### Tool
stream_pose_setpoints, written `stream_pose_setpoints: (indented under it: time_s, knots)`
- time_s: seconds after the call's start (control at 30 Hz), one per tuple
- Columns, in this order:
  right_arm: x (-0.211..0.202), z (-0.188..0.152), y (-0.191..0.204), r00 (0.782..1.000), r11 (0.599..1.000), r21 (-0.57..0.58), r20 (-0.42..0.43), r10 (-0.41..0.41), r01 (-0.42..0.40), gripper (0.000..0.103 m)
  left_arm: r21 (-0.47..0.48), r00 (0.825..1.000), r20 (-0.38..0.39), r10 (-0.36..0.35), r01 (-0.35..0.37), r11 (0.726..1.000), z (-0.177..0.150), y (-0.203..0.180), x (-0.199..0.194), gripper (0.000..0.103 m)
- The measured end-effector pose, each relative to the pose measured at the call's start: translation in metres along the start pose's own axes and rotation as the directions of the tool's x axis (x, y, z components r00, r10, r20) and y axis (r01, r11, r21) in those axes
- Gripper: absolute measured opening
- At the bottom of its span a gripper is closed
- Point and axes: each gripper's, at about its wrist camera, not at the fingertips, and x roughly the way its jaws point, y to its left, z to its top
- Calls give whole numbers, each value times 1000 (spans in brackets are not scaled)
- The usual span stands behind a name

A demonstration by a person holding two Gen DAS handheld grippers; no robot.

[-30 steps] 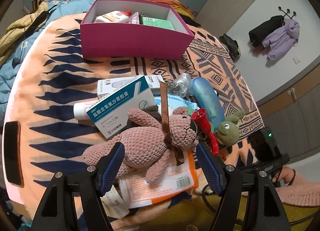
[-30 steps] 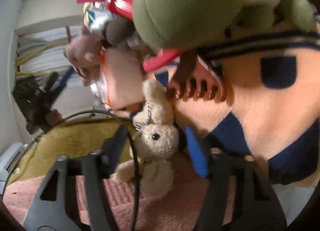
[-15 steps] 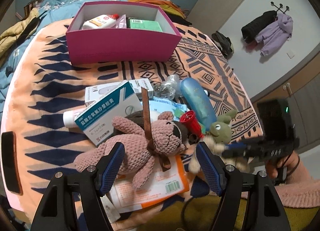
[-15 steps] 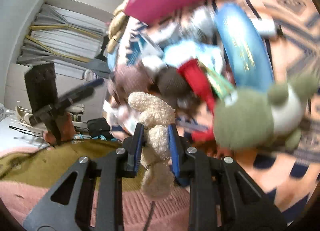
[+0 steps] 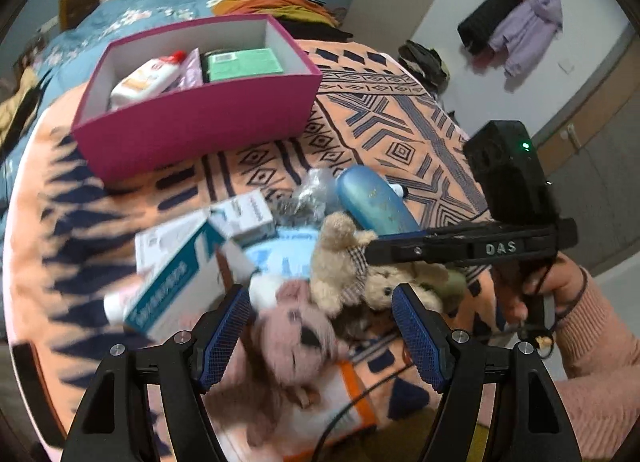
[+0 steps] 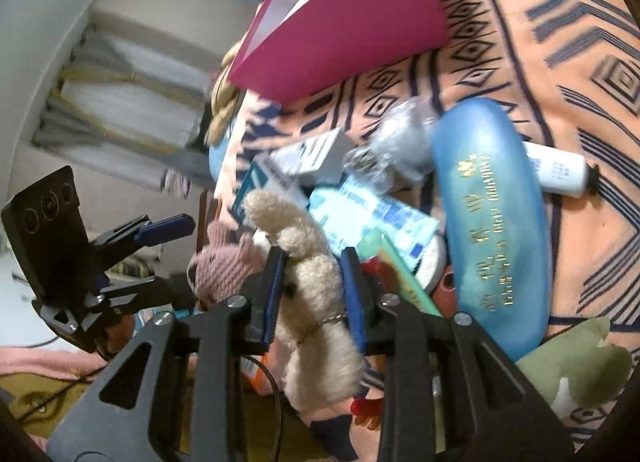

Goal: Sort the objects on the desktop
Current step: 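Lift the teddy bear out of the pile with the right tool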

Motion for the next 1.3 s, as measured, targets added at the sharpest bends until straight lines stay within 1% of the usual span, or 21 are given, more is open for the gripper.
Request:
stream_pose_setpoints:
  time_s: [0.07,0.1,0.13,0.17,0.27,0.33,0.4,0.53,0.6,0.67,0.73,0.8,0.9,1.0,1.1,1.23,1.3]
  knots:
    - [-6,-2,-3,999,1000,20,32,-21,20,40,34,1000,-18,4,-3,999,11,-4,9,76]
    - [-11,-4,-3,999,999,27,46,-27,26,45,56,999,-40,0,2,998,16,-7,16,76]
    - [-18,-8,-4,997,999,40,73,-37,34,52,78,998,-62,-3,8,997,20,-10,22,76]
    - [-24,-11,-5,995,998,51,92,-45,40,55,98,997,-80,-1,9,995,23,-13,28,76]
    - [-41,-23,-6,987,995,82,144,-73,61,55,138,990,-139,-8,28,990,29,-19,47,76]
    - [-50,-34,-5,982,992,91,161,-99,85,59,155,984,-176,-12,40,987,31,-21,58,76]
    - [-56,-46,-2,977,987,90,159,-143,129,59,171,978,-207,-15,52,984,30,-22,67,76]
    - [-68,-64,4,976,988,87,165,-144,131,59,183,965,-258,-42,91,979,27,-22,80,76]
    - [-61,-70,12,979,989,68,149,-139,130,59,166,958,-278,-70,119,979,29,-18,86,76]
    - [-52,-74,18,981,989,55,132,-141,135,59,161,956,-282,-80,129,978,32,-17,88,74]
    - [-42,-76,18,981,987,53,118,-154,149,59,165,956,-282,-83,133,977,36,-18,89,67]
    - [-38,-74,19,981,988,52,122,-154,148,59,168,953,-291,-89,142,976,38,-19,90,63]
    - [-32,-69,24,972,981,35,134,-193,190,59,162,944,-309,-117,173,971,39,-20,91,52]
    - [-21,-63,30,961,967,14,117,-253,253,59,154,939,-317,-131,187,970,39,-19,91,52]
    - [-8,-56,35,941,947,-21,120,-317,322,59,137,934,-329,-139,193,972,39,-15,93,52]
    - [-2,-50,33,930,936,-32,127,-345,351,59,84,921,-352,-165,207,975,38,-6,97,52]
    - [1,-49,34,921,926,-44,134,-366,375,59,83,923,-346,-168,208,975,37,-6,95,52]
